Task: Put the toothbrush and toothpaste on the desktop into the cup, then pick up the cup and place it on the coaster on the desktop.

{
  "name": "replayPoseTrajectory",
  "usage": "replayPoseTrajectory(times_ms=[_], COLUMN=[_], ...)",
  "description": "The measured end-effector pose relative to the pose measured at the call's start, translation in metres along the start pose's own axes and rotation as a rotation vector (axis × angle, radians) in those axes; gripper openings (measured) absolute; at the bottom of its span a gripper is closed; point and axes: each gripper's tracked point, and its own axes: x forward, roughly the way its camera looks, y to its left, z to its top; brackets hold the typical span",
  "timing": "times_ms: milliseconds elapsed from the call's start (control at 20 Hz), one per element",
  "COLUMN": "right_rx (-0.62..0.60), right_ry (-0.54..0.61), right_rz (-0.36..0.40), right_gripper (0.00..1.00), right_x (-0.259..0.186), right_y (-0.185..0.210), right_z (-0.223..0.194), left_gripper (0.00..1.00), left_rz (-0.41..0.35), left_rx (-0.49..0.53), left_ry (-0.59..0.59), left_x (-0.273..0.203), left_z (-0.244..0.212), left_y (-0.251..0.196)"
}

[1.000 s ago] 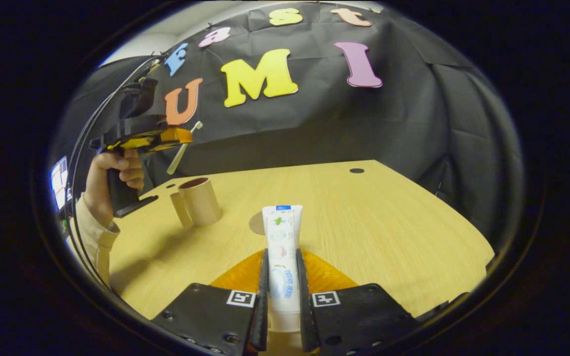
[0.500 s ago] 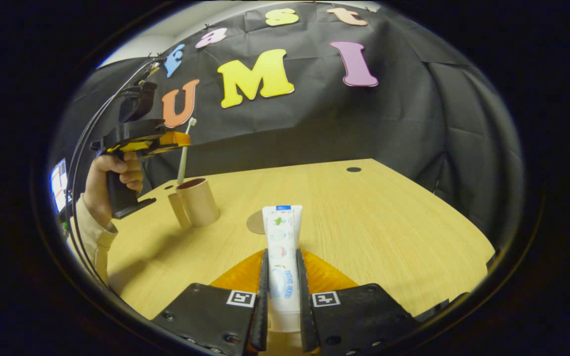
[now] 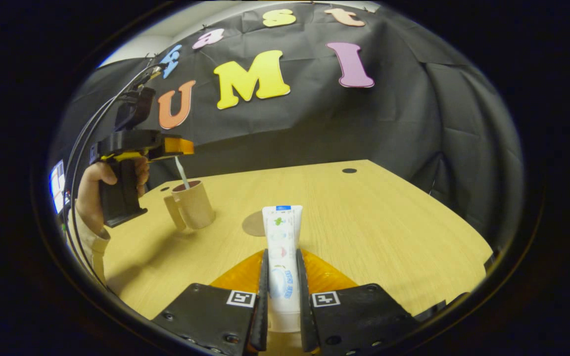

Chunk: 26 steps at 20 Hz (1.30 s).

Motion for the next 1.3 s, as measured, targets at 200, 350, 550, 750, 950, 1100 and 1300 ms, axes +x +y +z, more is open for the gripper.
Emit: replayPoseTrajectory(times_ms=[200,350,550,750,950,1100,1300], right_rx=[-0.010,-0.022,-0.039,-0.060,-0.083,-0.075,-0.065], right_ry=[-0.024,-0.055,-0.107,-0.170,-0.253,-0.284,-0.293], right_rz=[-0.003,0.006,0.014,0.054,0.121,0.193,0.265], right_gripper=[0.27,0.27,0.29,0.26,0.26,0.26,0.27], right_x=[-0.004,-0.011,0.012,0.024,0.040,0.057,0.084], right_y=[0.001,0.005,0.032,0.066,0.119,0.166,0.214], right_z=[0.012,0.029,0.077,0.121,0.161,0.180,0.189], left_gripper=[1.00,1.00,1.00,1.00,1.00,1.00,1.00], left_rz=[-0.013,-0.013,-0.027,0.004,0.021,0.019,0.022], left_rx=[-0.014,-0.026,-0.036,-0.093,-0.096,-0.084,-0.081], left_ry=[0.000,-0.004,0.002,0.004,0.029,0.042,0.003], left_x=[-0.016,-0.038,-0.062,-0.086,-0.098,-0.111,-0.126], left_z=[-0.005,-0.014,-0.035,-0.050,-0.072,-0.086,-0.084], left_y=[0.001,0.006,0.018,0.049,0.070,0.080,0.090])
